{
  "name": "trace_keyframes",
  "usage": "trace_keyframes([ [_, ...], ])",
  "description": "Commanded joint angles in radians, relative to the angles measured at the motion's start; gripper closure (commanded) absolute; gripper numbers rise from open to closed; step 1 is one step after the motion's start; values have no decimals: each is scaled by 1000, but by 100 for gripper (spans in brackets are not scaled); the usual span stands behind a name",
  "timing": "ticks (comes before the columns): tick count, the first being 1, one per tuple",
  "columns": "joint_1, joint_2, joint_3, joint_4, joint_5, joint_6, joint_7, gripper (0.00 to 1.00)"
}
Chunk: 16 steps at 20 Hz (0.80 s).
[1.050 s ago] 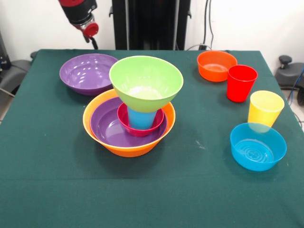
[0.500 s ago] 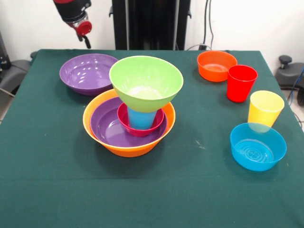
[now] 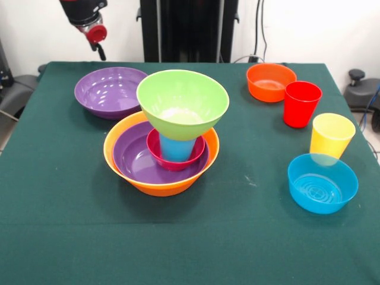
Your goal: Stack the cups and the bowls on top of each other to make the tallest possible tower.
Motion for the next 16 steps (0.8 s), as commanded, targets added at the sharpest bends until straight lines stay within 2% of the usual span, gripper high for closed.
trace_keyframes([
  [1,-6,59,128,-109,51,22,-40,0],
  [16,-24,138,133,-145,48,-66,18,0],
])
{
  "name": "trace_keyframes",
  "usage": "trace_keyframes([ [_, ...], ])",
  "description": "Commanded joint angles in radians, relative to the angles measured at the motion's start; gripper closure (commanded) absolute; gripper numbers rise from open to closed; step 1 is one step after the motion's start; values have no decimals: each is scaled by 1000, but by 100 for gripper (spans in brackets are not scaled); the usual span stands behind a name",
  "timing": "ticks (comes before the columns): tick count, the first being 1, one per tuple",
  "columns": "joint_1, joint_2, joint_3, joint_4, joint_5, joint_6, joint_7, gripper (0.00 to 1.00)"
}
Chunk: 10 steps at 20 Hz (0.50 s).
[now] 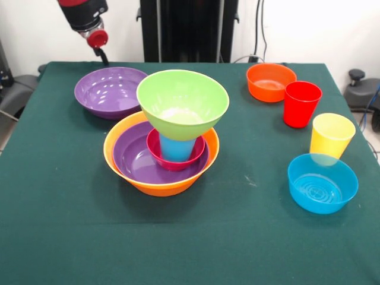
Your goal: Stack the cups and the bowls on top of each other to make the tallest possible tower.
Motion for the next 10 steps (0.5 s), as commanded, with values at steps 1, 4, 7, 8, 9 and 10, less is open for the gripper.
trace_keyframes([
  [1,20,103,102,-135,36,-75,20,0],
  [4,18,115,101,-136,32,-92,28,0],
  [7,17,123,100,-135,31,-108,36,0],
  [8,16,125,101,-136,31,-113,38,0],
  [9,14,124,103,-136,33,-110,36,0],
  [10,17,120,102,-134,34,-107,38,0],
])
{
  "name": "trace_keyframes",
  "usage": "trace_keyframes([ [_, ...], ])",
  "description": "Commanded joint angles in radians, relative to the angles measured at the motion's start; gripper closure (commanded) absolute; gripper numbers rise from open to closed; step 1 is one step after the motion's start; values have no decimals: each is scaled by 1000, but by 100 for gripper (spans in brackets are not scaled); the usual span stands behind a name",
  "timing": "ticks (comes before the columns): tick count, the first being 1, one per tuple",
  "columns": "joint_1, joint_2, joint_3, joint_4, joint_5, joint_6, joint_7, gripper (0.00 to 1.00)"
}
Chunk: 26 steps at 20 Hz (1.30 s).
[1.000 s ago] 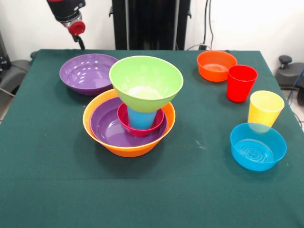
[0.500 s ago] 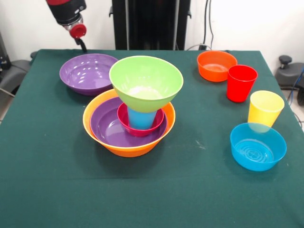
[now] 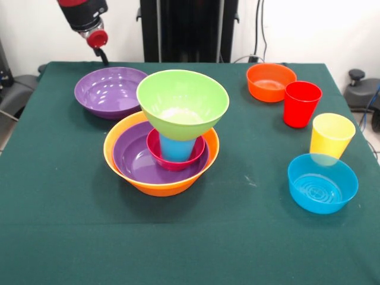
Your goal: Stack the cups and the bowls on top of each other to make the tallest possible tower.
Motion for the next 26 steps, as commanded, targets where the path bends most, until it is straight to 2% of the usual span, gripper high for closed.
trace_keyframes([
  [1,21,105,103,-128,40,-95,35,0],
  [8,78,-4,90,-95,93,34,34,0],
  [13,86,-54,90,-77,124,82,12,0],
  [26,117,-83,77,-83,178,121,-22,0],
])
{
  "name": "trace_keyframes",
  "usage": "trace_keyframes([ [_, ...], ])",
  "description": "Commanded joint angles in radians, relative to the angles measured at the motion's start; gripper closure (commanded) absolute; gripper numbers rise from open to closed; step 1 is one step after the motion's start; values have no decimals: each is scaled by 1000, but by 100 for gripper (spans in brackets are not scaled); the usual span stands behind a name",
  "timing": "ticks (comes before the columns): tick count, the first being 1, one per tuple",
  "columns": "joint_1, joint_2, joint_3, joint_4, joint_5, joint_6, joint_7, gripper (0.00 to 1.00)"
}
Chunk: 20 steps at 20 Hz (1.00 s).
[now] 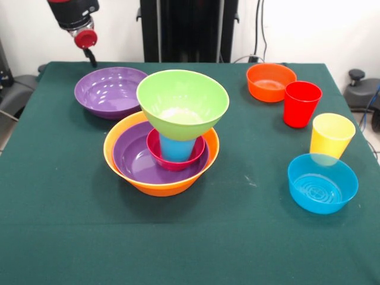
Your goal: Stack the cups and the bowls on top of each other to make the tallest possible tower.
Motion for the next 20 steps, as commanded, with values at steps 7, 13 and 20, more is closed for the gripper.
trace_keyframes([
  [7,69,18,75,-78,64,80,-11,0],
  [13,84,-1,82,-77,90,92,-11,0],
  [20,94,5,92,-70,111,69,3,0],
])
